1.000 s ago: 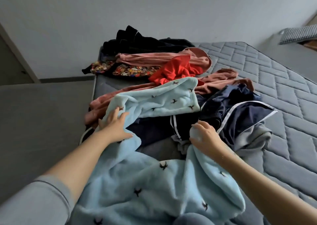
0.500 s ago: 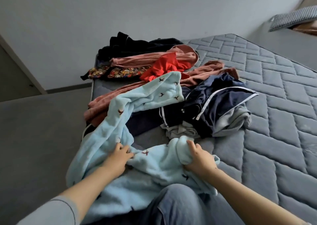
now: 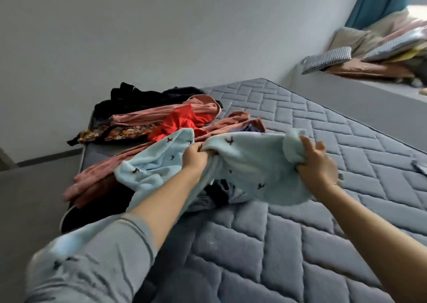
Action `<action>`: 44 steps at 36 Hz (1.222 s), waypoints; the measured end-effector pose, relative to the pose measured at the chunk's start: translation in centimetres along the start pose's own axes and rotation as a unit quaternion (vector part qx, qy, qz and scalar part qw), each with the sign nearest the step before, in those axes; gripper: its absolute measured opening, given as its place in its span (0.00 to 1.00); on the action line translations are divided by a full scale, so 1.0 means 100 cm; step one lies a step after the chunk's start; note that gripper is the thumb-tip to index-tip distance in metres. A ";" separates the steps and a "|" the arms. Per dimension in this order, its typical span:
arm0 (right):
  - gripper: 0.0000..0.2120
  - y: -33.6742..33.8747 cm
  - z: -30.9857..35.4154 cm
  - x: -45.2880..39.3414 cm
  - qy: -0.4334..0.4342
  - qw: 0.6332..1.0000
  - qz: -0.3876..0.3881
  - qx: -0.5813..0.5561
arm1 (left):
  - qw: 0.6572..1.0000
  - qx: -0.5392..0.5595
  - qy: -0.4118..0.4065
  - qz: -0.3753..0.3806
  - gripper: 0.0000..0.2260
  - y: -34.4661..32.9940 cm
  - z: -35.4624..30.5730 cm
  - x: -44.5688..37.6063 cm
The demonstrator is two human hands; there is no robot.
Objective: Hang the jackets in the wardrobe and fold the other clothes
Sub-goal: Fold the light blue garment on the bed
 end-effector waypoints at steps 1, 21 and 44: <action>0.36 0.003 -0.009 0.000 -0.003 1.000 0.007 0.024 | 0.999 0.022 -0.005 0.039 0.09 -0.030 -0.011 0.001; 0.34 -0.159 0.109 0.157 0.169 0.926 0.325 -0.096 | 0.868 -0.417 -0.004 0.268 0.32 0.059 0.172 0.087; 0.35 -0.198 0.298 0.129 0.336 0.884 0.269 -0.181 | 0.930 0.207 0.232 -0.197 0.17 0.266 0.231 -0.032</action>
Point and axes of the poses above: each hand's wrist, its own x-axis away from the middle knuckle, its own y-axis out of the back of the hand, z = x × y, the point moved 10 cm from there along -x, towards the middle knuckle, and after that the axes turned 4 degrees about -z, right-handed, at the moved point
